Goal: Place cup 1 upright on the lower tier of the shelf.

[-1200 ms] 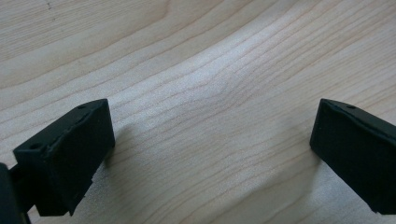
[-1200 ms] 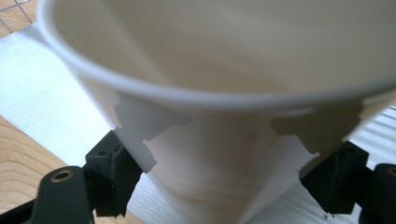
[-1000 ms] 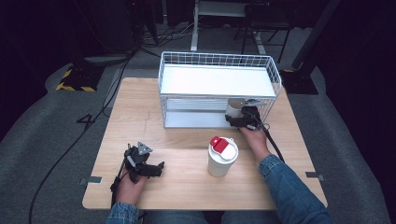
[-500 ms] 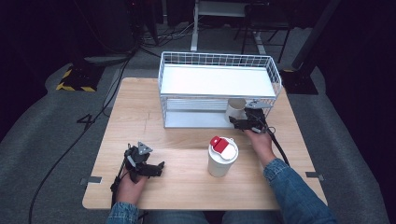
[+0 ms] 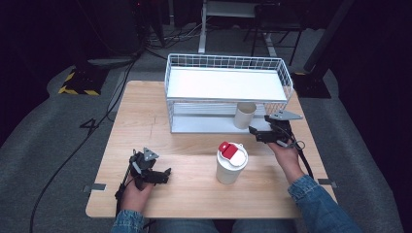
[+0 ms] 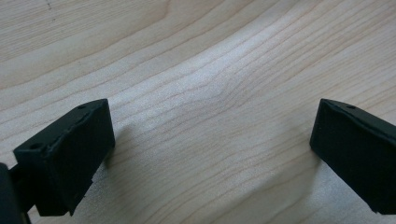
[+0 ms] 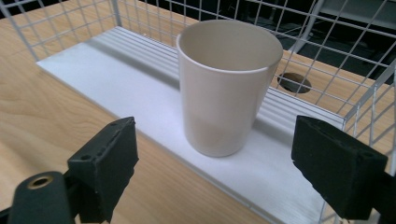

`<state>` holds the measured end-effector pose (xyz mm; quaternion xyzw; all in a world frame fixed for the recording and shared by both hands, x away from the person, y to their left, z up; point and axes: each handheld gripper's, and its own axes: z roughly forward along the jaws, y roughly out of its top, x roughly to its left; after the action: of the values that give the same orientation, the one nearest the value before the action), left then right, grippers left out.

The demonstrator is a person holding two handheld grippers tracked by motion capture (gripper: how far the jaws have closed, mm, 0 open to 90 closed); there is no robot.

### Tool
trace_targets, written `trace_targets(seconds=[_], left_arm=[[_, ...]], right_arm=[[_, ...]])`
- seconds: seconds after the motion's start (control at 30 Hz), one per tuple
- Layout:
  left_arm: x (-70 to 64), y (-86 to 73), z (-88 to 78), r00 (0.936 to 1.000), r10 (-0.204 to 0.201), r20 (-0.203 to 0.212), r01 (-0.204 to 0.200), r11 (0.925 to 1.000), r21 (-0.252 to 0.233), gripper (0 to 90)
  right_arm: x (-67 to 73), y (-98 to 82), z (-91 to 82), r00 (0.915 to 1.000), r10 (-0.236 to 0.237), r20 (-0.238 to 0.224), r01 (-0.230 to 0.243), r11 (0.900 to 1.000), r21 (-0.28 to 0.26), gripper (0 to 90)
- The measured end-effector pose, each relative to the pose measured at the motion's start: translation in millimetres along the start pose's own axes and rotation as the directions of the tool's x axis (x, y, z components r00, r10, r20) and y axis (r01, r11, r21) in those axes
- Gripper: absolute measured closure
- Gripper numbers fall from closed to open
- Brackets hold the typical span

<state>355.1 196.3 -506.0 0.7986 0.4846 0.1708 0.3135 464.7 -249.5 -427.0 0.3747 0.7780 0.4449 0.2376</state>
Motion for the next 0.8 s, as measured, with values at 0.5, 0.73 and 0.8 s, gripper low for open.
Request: trace_targets(seconds=[0.5, 0.73, 0.8], left_arm=[[0.1, 0.0, 0.0, 1.0, 0.002, 0.0, -0.002, 1.0, 0.0, 0.4], [0.0, 0.0, 0.0, 1.0, 0.001, 0.0, -0.001, 1.0, 0.001, 0.4], [0.1, 0.0, 0.0, 1.0, 0.002, 0.0, -0.002, 1.0, 0.0, 0.5]], right_arm=[[3.1, -7.9, -43.7, 0.9985, -0.024, -0.048, 0.026, 0.999, 0.033, 15.5], [2.1, -19.5, -60.4, 0.999, -0.014, -0.044, 0.016, 0.999, 0.037, 15.4], [1.0, -23.4, -63.6, 0.9992, -0.008, -0.04, 0.01, 0.999, 0.04, 15.4]])
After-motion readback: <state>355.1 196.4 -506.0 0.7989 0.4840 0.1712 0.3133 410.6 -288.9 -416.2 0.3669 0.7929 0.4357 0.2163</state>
